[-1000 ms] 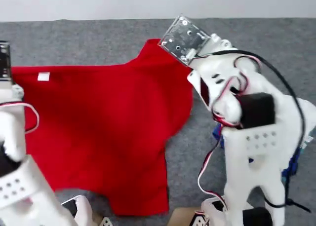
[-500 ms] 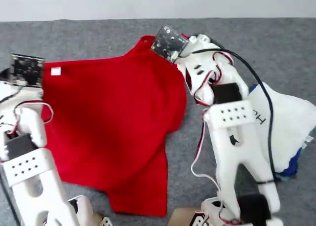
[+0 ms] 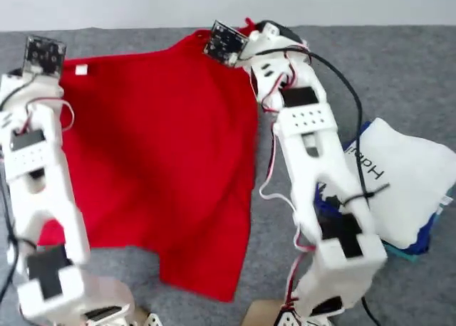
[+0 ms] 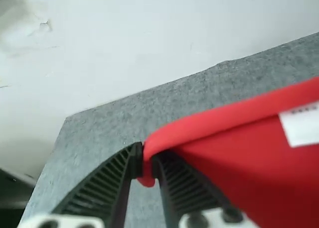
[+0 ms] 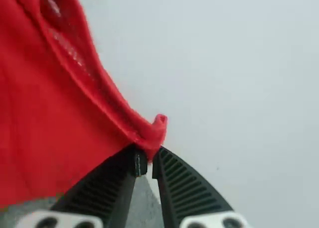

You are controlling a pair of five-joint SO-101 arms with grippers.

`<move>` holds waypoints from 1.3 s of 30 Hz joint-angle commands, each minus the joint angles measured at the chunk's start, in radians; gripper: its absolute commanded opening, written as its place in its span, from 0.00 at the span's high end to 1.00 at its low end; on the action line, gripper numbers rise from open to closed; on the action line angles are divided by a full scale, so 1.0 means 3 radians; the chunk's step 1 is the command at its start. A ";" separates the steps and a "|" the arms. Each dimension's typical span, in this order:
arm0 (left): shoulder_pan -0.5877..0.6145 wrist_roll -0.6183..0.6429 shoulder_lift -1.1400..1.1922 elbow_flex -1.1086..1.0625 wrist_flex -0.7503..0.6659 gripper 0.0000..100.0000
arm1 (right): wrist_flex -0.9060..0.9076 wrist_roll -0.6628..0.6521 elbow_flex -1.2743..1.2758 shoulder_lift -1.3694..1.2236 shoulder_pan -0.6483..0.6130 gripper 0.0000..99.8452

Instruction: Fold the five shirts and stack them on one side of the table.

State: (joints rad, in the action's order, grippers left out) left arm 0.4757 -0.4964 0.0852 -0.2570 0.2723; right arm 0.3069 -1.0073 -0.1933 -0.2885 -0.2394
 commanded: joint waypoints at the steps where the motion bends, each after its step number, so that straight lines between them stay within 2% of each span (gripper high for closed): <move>1: 0.0005 -0.0046 0.0471 0.0765 -0.0087 1.00 | -0.0079 -0.0072 -0.0808 -0.0391 0.0049 0.99; 4: 0.0005 -0.0143 0.0864 0.1240 0.0000 1.00 | -0.0079 -0.0230 -0.1309 -0.0841 0.0028 0.99; 10: -0.0005 -0.0199 0.1406 0.2059 0.0644 1.00 | 0.0084 -0.0286 -0.2092 -0.1470 -0.0084 0.99; 16: -0.0005 -0.0210 0.1637 0.2314 0.1197 1.00 | 0.0499 -0.0179 -0.2332 -0.1644 -0.0146 0.99; 21: -0.0010 -0.0210 0.1652 0.2309 0.1616 1.00 | 0.1020 0.0644 -0.2358 -0.1639 -0.0146 0.99; 25: -0.0015 -0.0210 0.1637 0.2309 0.1954 1.00 | 0.1644 0.1529 -0.2573 -0.1675 -0.0202 0.98; 31: -0.0015 -0.0205 0.1647 0.2309 0.2281 1.00 | 0.2100 0.2690 -0.2608 -0.1695 -0.0335 0.83; 34: -0.0015 -0.0199 0.1647 0.2309 0.2332 1.00 | 0.2212 0.2915 -0.2624 -0.1823 -0.0437 0.81; 39: -0.0015 -0.0194 0.1642 0.2309 0.2363 1.00 | 0.2371 0.2966 -0.2629 -0.2064 -0.0642 0.80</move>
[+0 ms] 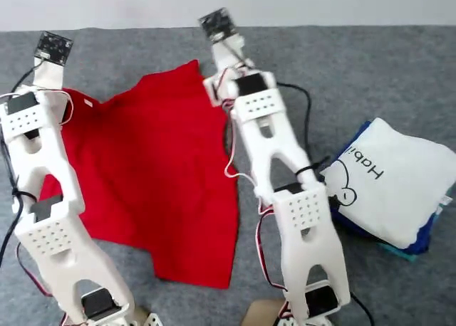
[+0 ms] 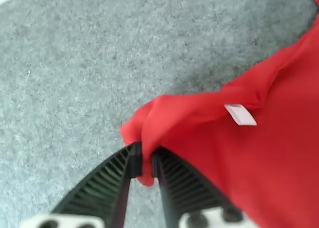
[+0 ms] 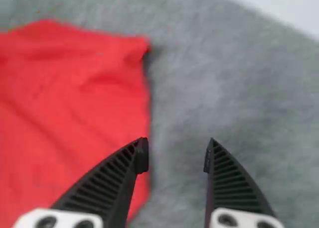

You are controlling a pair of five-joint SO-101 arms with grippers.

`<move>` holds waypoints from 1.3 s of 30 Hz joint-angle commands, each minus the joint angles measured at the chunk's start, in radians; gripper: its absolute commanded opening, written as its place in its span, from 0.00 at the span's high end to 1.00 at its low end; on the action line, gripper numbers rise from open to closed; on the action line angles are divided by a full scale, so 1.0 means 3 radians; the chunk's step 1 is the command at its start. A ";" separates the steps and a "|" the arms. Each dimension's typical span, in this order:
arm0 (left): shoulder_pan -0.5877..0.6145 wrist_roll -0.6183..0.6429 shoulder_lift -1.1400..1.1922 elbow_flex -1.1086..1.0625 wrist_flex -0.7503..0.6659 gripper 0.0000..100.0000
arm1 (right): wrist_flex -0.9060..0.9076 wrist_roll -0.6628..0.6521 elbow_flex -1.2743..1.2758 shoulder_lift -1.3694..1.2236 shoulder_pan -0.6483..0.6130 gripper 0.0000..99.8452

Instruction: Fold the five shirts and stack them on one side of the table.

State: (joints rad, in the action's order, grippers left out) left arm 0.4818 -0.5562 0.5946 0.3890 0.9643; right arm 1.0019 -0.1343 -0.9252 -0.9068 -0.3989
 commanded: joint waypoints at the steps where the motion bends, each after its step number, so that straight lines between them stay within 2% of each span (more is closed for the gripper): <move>1: -0.0036 0.0005 -0.0061 0.0156 0.0077 1.00 | 0.0064 0.0087 -0.0189 -0.0043 -0.0146 0.81; 12: -0.0026 0.0010 -0.0061 0.0156 0.0312 1.00 | 0.0514 0.0159 -0.0189 -0.0330 -0.0284 0.81; 15: -0.0026 0.0010 -0.0061 0.0156 0.0378 1.00 | 0.0693 0.0082 -0.0189 -0.0345 -0.0274 0.89; 19: -0.0026 0.0010 -0.0061 0.0156 0.0430 1.00 | 0.0898 -0.0343 -0.0189 -0.0309 -0.0274 1.00; 26: -0.0020 0.0010 -0.0066 0.0166 0.0435 1.00 | 0.1828 -0.0506 -0.0665 -0.0238 -0.0274 0.99; 31: -0.0015 0.0010 -0.0066 0.0176 0.0476 1.00 | 0.2616 -0.0839 -0.1151 -0.0248 -0.0279 0.99; 36: -0.0020 0.0010 -0.0072 0.0176 0.0547 1.00 | 0.2657 -0.0823 -0.1028 -0.0023 -0.0212 0.99; 39: -0.0015 0.0010 -0.0072 0.0176 0.0547 1.00 | 0.2657 -0.0829 -0.0547 0.0253 -0.0233 0.99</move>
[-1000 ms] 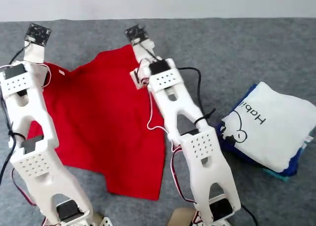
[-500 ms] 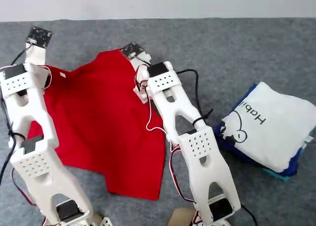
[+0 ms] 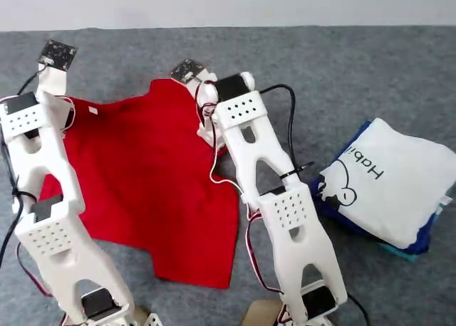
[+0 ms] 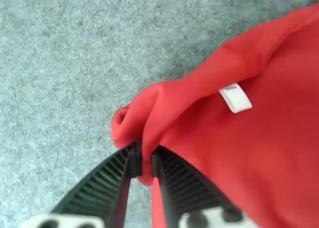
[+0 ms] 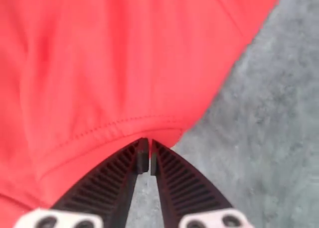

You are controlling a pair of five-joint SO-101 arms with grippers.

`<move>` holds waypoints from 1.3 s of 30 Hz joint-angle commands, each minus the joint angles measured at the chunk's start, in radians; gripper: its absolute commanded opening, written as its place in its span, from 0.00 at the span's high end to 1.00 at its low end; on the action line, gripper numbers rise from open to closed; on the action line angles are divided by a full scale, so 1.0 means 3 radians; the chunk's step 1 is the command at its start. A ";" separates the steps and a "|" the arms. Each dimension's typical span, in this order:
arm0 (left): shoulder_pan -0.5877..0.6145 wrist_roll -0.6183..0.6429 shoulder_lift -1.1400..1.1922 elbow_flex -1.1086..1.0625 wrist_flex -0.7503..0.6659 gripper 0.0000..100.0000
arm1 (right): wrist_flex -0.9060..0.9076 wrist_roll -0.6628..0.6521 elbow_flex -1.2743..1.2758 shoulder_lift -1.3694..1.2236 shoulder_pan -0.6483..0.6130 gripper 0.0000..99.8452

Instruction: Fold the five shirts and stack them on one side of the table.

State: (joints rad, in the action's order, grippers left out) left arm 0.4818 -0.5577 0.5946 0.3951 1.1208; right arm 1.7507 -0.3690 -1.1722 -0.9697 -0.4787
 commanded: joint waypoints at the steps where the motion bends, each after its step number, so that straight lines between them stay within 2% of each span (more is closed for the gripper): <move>1: -0.0015 0.0010 -0.0082 0.0156 0.0026 1.00 | 0.0161 -0.0046 0.0476 0.0575 0.0008 0.99; 7: -0.0020 0.0010 -0.0251 0.0136 0.0026 1.00 | 0.0151 -0.0046 0.1739 0.1286 -0.0130 0.99; 11: -0.0026 0.0010 -0.0261 0.0136 0.0026 1.00 | 0.0151 -0.0041 0.2281 0.1588 -0.0233 0.99; 15: -0.0026 0.0010 -0.0240 0.0136 0.0026 1.00 | 0.0136 -0.0026 0.2353 0.1711 -0.0228 0.98; 19: -0.0026 0.0010 -0.0240 0.0136 0.0026 1.00 | 0.0038 0.0051 0.2276 0.1782 -0.0151 0.87; 23: -0.0026 0.0010 -0.0240 0.0136 0.0026 1.00 | -0.0335 0.0389 0.1949 0.1808 0.0003 0.78; 32: -0.0036 0.0010 -0.0240 0.0130 0.0031 1.00 | -0.2166 0.0537 0.1816 0.1450 0.0161 0.78; 39: -0.0036 0.0010 -0.0240 0.0130 0.0148 1.00 | -0.2923 0.0527 0.1805 0.0678 0.0161 0.78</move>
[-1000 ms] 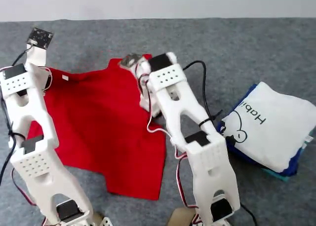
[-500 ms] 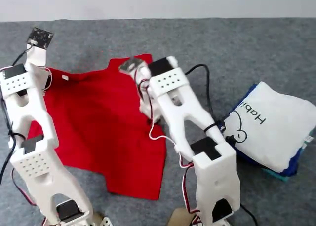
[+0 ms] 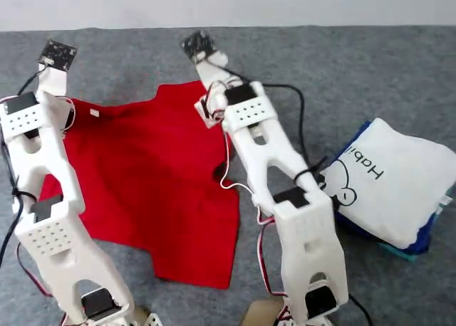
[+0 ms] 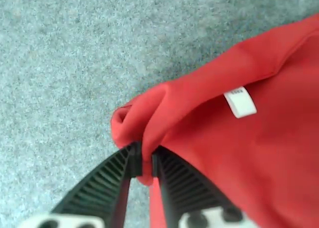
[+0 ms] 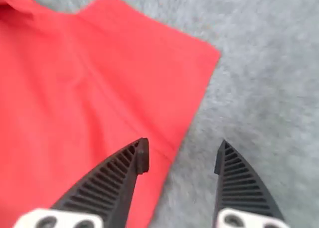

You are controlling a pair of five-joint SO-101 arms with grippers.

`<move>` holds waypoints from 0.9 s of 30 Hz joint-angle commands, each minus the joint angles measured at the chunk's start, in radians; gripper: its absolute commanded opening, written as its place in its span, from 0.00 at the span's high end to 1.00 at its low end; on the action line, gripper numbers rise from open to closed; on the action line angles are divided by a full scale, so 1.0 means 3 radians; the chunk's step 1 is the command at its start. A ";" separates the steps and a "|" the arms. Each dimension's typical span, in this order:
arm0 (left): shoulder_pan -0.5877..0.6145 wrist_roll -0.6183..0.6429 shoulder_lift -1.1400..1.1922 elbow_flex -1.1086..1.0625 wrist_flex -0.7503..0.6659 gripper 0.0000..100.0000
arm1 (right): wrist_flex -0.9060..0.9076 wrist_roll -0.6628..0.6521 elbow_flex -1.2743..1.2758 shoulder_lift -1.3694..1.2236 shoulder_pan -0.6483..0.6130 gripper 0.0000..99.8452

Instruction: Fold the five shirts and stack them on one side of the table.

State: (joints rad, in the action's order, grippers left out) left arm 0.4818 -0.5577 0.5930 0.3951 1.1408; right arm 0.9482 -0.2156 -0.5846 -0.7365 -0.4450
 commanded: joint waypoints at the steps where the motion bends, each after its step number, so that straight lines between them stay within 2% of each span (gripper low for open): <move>1: -0.0031 0.0010 -0.0235 0.0130 0.0107 1.00 | -0.0304 0.0015 -0.0153 -0.0166 0.0049 0.78; 7: -0.0026 0.0010 -0.0235 0.0130 0.0128 1.00 | -0.0550 0.0010 -0.0159 -0.0453 0.0105 0.78; 12: -0.0041 0.0010 -0.0230 0.0130 0.0128 1.00 | -0.0381 -0.0005 -0.0399 -0.0683 0.0120 0.78; 14: -0.0041 0.0010 -0.0230 0.0130 0.0128 1.00 | -0.0212 -0.0123 -0.0665 -0.0831 0.0084 0.81; 19: -0.0041 0.0010 -0.0230 0.0130 0.0128 1.00 | 0.0059 -0.0701 -0.1488 -0.1266 0.0003 1.00; 27: -0.0031 0.0010 -0.0286 0.0166 0.0128 1.00 | 0.0621 -0.0956 -0.2951 -0.1573 0.0110 0.99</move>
State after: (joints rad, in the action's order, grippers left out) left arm 0.4787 -0.5577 0.5930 0.3951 1.1730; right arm 1.0848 -0.4703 -1.2873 -1.2306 -0.4312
